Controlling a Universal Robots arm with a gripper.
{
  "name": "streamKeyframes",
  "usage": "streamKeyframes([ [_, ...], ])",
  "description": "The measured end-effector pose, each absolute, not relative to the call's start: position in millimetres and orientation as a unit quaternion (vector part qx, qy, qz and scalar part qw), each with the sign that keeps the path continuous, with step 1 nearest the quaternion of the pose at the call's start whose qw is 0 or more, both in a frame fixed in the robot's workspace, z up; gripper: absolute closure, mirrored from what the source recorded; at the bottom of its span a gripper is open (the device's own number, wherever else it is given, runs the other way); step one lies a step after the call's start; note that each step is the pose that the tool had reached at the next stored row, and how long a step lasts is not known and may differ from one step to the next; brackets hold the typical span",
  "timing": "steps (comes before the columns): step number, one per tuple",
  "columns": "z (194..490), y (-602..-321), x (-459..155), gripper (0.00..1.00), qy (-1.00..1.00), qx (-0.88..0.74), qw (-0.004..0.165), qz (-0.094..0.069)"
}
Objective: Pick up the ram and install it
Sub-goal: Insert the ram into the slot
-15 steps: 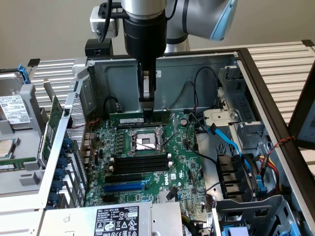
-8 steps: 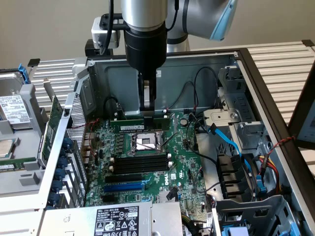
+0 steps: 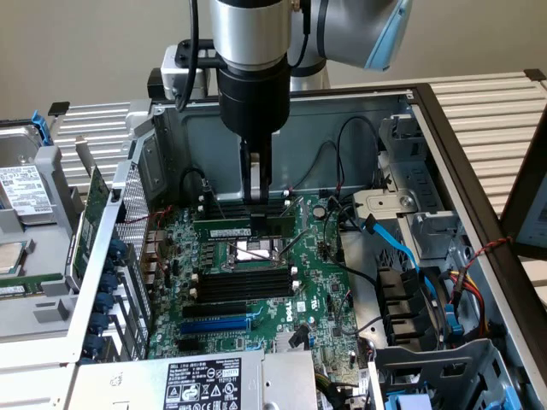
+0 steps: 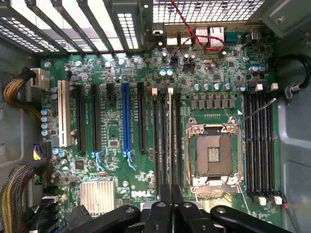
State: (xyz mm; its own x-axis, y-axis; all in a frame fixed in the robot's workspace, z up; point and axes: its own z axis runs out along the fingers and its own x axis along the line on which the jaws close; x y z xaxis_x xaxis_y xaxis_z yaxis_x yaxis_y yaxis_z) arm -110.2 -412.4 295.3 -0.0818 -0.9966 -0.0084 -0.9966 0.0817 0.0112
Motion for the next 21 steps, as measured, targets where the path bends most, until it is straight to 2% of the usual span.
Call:
streamKeyframes([
  [7,284,-413,-111,0.88,-0.737,0.676,0.000,-0.007],
  [10,268,-416,-113,0.88,-0.728,0.685,-0.013,-0.022],
  [13,262,-427,-113,0.88,-0.722,0.691,-0.013,-0.023],
  [21,251,-427,-113,0.88,-0.722,0.691,-0.012,-0.024],
])
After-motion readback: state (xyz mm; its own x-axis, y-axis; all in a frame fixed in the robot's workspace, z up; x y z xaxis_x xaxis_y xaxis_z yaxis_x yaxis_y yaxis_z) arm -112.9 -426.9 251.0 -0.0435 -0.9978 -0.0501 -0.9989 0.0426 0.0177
